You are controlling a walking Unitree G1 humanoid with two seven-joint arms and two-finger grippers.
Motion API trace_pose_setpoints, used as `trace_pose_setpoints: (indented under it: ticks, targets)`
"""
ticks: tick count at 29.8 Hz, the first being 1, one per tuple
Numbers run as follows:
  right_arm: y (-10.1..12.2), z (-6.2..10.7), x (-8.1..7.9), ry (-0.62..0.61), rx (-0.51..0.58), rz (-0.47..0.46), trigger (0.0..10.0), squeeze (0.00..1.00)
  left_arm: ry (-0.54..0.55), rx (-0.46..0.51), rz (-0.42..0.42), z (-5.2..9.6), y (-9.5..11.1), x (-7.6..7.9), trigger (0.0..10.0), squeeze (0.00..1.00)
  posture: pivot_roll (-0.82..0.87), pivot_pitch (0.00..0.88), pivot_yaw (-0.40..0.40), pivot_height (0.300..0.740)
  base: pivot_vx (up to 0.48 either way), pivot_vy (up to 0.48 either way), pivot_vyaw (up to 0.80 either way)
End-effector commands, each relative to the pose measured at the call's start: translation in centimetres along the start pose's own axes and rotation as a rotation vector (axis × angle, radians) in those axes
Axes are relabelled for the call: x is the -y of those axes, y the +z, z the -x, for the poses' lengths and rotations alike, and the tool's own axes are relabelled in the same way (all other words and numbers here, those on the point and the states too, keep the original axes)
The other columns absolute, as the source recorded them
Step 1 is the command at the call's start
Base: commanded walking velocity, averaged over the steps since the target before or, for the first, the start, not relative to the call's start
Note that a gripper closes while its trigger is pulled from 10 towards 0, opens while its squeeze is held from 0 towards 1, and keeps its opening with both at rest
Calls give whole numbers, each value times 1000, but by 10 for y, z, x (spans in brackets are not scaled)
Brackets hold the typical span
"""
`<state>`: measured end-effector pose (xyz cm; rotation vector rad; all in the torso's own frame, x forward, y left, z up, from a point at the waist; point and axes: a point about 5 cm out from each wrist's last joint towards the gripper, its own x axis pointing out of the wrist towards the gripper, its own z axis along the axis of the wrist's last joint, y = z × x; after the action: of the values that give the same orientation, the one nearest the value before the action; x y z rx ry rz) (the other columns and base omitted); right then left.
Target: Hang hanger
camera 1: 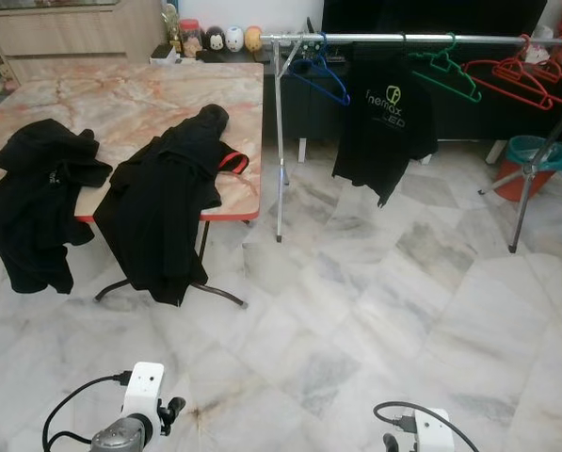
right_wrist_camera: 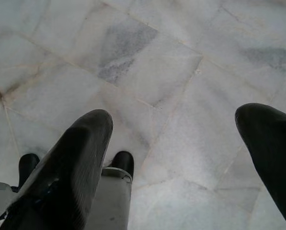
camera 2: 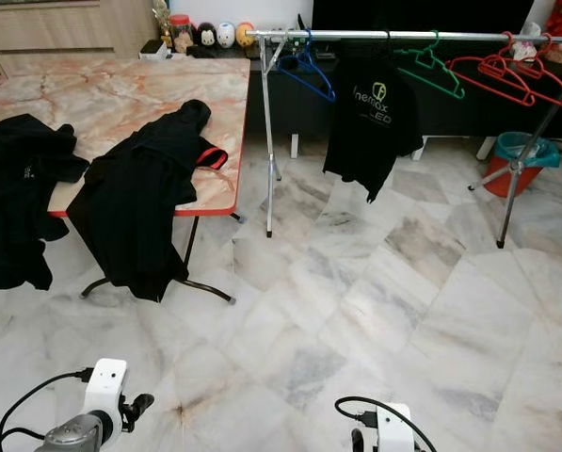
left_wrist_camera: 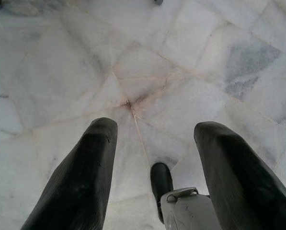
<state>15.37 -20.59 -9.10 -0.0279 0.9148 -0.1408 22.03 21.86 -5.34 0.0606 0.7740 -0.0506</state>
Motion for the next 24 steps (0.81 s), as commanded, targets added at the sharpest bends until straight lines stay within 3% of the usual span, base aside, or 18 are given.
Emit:
trace_pose_setpoints:
  ticks: [1,11,24]
  targets:
    - [-1,1,0,-10,3,-18,10000,0,17,1,32,0,-2,1,10000,0,70,0,6,740,0,0,0]
    - [-3,1,1,-9,0,-18,10000,0,26,-27,53,0,-10,6,10000,0,38,0,3,740,0,0,0]
    - [-6,2,0,-8,-10,-25,10000,0,45,-52,65,3,-19,2,10000,0,29,0,13,740,0,0,0]
